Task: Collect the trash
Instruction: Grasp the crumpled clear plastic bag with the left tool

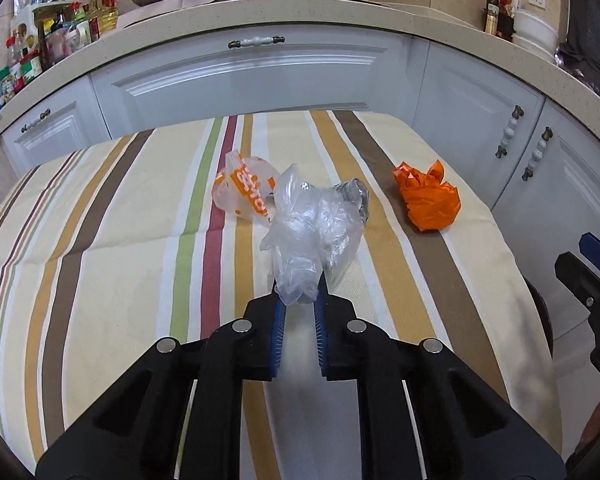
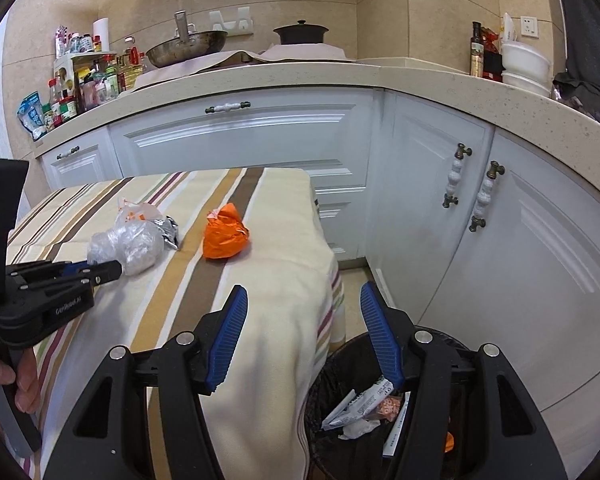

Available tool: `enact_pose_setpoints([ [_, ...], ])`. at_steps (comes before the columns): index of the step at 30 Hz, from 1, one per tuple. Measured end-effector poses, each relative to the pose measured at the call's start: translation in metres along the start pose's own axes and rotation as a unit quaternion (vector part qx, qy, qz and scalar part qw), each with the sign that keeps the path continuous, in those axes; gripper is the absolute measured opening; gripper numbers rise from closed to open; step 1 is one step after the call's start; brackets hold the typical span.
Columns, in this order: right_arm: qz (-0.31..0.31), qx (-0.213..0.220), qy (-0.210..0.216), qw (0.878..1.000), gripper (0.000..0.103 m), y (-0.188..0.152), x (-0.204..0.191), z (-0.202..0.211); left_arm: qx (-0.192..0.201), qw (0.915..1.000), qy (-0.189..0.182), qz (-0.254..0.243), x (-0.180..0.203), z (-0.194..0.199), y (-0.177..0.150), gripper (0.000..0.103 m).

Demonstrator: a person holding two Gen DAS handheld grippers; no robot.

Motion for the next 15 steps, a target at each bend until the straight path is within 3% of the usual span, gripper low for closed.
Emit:
enact_pose_setpoints([
  [6, 0.016, 0.000, 0.016, 1.000, 0.058, 0.006, -0.019, -0.005, 0.006, 0.9999, -0.004, 0.011, -0.016, 0.017, -0.006, 0.012],
  [15, 0.047, 0.005, 0.056, 0.997, 0.058, 0.021, -0.066, -0.017, 0.020, 0.9979, 0.036, 0.050, -0.077, 0.042, -0.010, 0.012],
])
Point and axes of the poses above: each gripper's, at about its wrist camera, not at the fingertips, and z roughly against the way its jaws point, x to its right, y to its top, the point moved 9 cm from there along -z, roughly the way its jaws point, and after that the axes turned 1 degree about z, right-handed, at the moved point
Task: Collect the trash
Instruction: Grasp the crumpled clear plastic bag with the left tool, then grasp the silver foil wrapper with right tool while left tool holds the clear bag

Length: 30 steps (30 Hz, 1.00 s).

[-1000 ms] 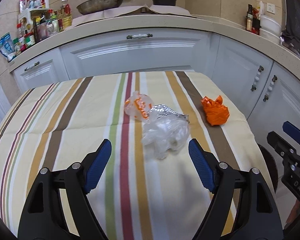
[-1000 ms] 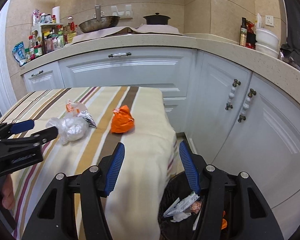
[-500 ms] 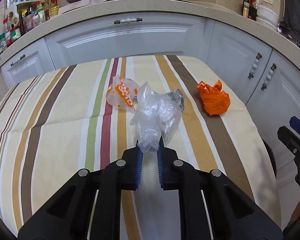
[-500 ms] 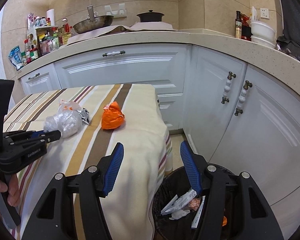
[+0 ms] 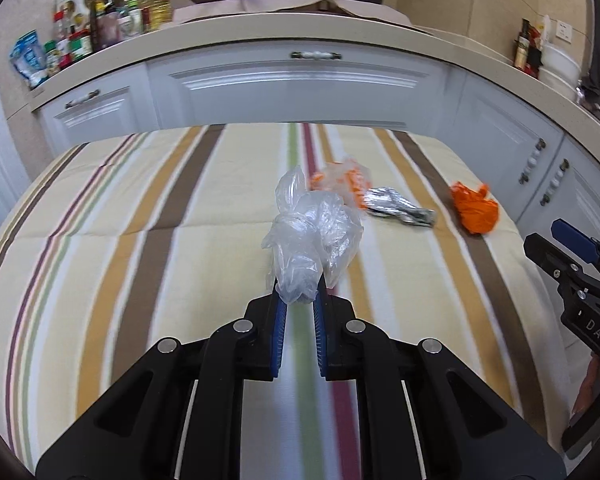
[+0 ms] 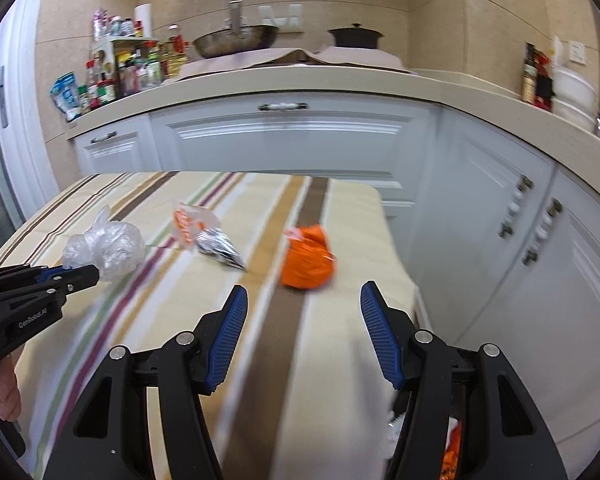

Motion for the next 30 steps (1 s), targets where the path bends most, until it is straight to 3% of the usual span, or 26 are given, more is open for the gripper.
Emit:
enact_pose_setpoints([
  [8, 0.039, -0.004, 0.026, 0.999, 0.058, 0.019, -0.038, -0.026, 0.003, 0.9991, 0.029, 0.032, -0.046, 0.000, 0.003, 0.012],
  [16, 0.055, -0.041, 0.038, 0.997, 0.052, 0.021, -0.050, -0.059, 0.006, 0.9974, 0.056, 0.046, -0.072, -0.001, 0.003, 0.012],
  [22, 0.055, -0.077, 0.046, 0.994, 0.048, 0.017, -0.053, -0.079, 0.003, 0.9972, 0.056, 0.050, -0.077, -0.004, 0.001, 0.012],
  [24, 0.056, -0.091, 0.052, 0.993, 0.041, 0.016, -0.055, -0.083, 0.001, 0.9972, 0.054, 0.051, -0.077, -0.006, -0.001, 0.012],
  [26, 0.056, -0.101, 0.060, 0.991, 0.024, 0.014, -0.055, -0.085, -0.002, 0.9972, 0.053, 0.052, -0.077, -0.007, -0.002, 0.012],
  [30, 0.057, -0.105, 0.067, 0.991, 0.017, 0.013, -0.057, -0.081, -0.005, 0.9970, 0.052, 0.056, -0.079, -0.009, -0.004, 0.012],
])
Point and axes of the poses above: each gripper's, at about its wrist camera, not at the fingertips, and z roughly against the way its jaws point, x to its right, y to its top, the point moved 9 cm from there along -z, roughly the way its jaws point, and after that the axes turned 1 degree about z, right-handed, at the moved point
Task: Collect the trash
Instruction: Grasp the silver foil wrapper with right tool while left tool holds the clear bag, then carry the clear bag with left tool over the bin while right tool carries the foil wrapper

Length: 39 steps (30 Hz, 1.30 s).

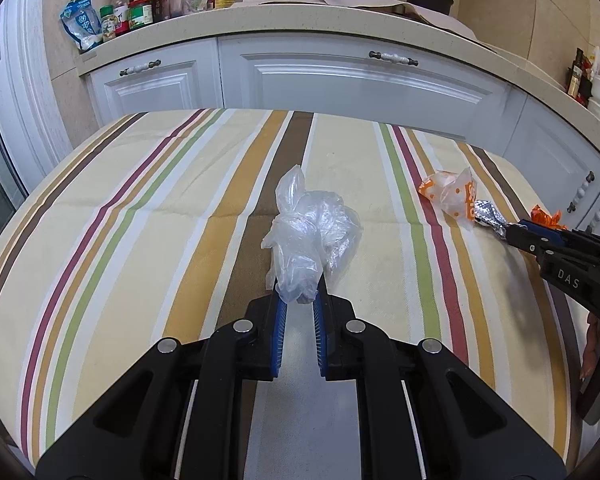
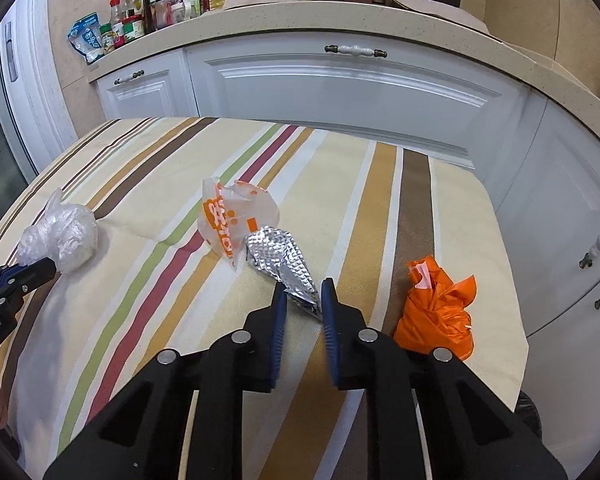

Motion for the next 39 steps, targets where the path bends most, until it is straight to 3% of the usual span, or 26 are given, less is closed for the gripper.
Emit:
enact_pose_setpoints([
  [5, 0.002, 0.006, 0.002, 1.000, 0.008, -0.002, -0.004, 0.008, 0.002, 1.0000, 0.002, 0.001, -0.001, 0.002, -0.001, 0.012],
  [18, -0.022, 0.023, -0.002, 1.000, 0.008, -0.026, -0.008, 0.036, 0.007, 0.9998, -0.014, -0.010, 0.014, 0.019, -0.009, 0.012],
  [39, -0.046, 0.048, -0.054, 0.996, 0.008, -0.076, -0.003, 0.102, 0.021, 0.9975, -0.044, -0.051, 0.050, 0.069, -0.048, 0.012],
])
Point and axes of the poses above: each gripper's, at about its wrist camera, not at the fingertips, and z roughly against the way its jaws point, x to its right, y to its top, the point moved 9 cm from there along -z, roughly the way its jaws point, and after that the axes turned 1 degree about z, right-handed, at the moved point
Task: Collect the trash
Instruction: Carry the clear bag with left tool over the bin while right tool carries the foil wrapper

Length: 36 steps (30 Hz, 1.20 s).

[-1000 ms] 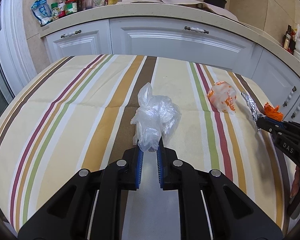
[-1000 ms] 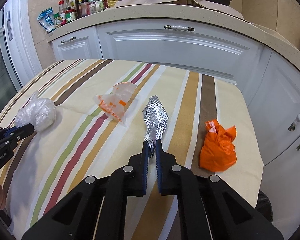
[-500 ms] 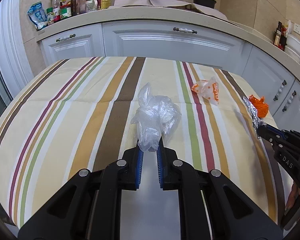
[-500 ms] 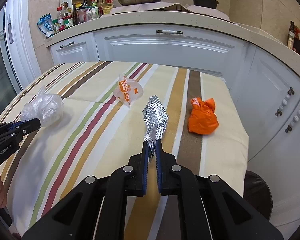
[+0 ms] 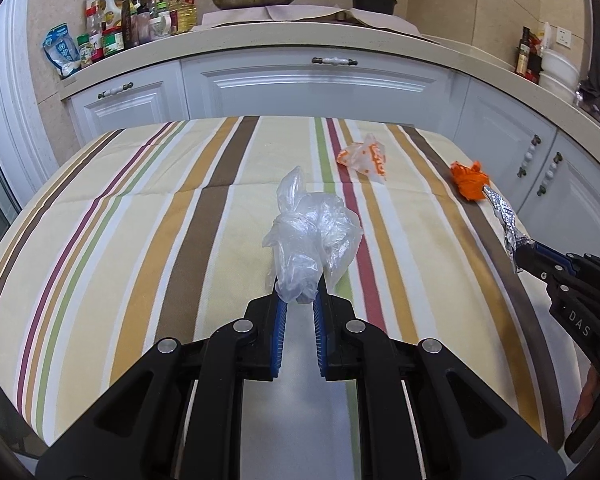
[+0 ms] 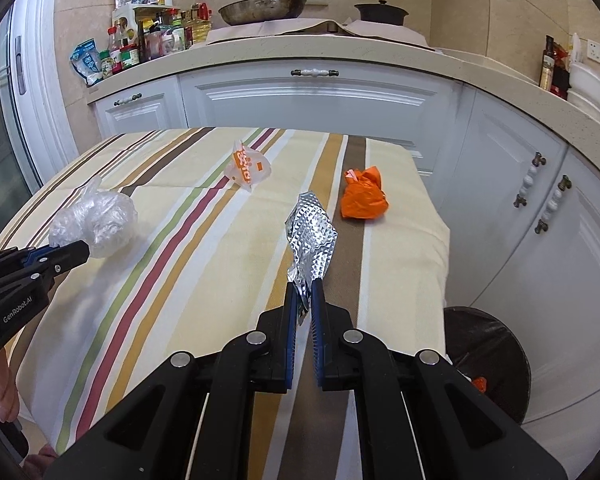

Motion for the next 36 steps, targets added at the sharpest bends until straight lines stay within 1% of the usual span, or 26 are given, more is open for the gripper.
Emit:
enact_pose_setpoints([
  [8, -0.011, 0.016, -0.032, 0.999, 0.008, -0.010, 0.015, 0.030, 0.013, 0.9992, -0.030, -0.023, 0.033, 0.016, -0.003, 0.012],
  [15, -0.032, 0.032, -0.076, 0.996, 0.008, -0.019, 0.048, 0.058, 0.029, 0.9961, -0.065, -0.052, 0.081, 0.026, 0.002, 0.012],
  [19, -0.046, 0.040, -0.105, 0.993, 0.008, -0.024, 0.071, 0.072, 0.040, 0.9923, -0.089, -0.077, 0.118, 0.032, 0.005, 0.012],
  [25, -0.073, 0.048, -0.143, 0.986, 0.008, -0.036, 0.109, 0.090, 0.046, 0.9856, -0.117, -0.113, 0.169, 0.034, 0.005, 0.012],
  [31, -0.104, 0.052, -0.167, 0.979, 0.008, -0.049, 0.145, 0.099, 0.043, 0.9799, -0.132, -0.143, 0.207, 0.030, 0.002, 0.012],
  [36, -0.125, 0.051, -0.182, 0.974, 0.008, -0.060, 0.170, 0.101, 0.036, 0.9760, -0.138, -0.165, 0.234, 0.021, -0.001, 0.012],
])
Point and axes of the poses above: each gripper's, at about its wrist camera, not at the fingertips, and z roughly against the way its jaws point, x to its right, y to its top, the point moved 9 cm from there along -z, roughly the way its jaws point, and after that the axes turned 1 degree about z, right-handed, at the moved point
